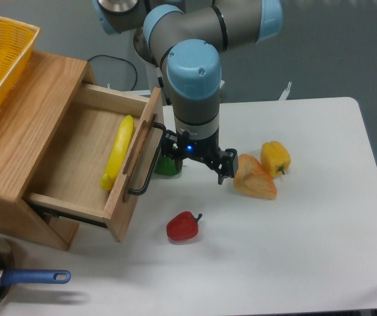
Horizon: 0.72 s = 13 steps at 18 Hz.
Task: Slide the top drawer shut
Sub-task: 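Move the gripper toward the open drawer's front panel beside the green pepper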
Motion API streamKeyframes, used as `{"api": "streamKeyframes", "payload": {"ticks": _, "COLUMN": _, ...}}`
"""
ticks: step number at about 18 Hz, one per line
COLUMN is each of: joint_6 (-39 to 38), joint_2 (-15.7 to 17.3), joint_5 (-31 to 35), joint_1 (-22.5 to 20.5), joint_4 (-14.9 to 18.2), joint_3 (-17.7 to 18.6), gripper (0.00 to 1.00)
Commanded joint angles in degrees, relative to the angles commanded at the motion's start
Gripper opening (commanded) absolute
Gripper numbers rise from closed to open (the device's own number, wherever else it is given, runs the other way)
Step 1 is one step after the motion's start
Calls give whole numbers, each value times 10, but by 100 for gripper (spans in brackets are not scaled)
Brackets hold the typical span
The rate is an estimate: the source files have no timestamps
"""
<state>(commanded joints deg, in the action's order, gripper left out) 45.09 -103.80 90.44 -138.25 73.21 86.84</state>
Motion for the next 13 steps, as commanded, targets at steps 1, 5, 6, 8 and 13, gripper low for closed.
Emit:
{"api": "streamKeyframes", "payload": {"ticks": 1, "joint_6": 1, "joint_2": 1, "joint_5": 1, "joint_1": 1, "joint_4": 0, "joint_3": 1, "gripper": 100}}
{"api": "streamKeyframes", "payload": {"ticks": 5, "joint_6": 24, "joint_2": 3, "joint_5": -3, "joint_1": -1, "joint_4": 0, "joint_3": 1, "gripper": 100}}
{"api": "streamKeyframes", "payload": {"ticks": 6, "joint_6": 24, "joint_2": 2, "joint_5": -2, "joint_1": -1, "joint_4": 0, "joint_3": 1, "gripper": 100}}
{"api": "streamKeyframes", "payload": {"ticks": 8, "joint_6": 20, "joint_2": -2, "joint_5": 2, "joint_1": 1, "joint_4": 1, "joint_3": 3, "gripper": 100}}
{"api": "streamKeyframes", "payload": {"ticks": 13, "joint_6": 18, "joint_2": 1, "joint_5": -26, "joint_1": -2, "joint_4": 25, "joint_3": 4, "gripper": 100}}
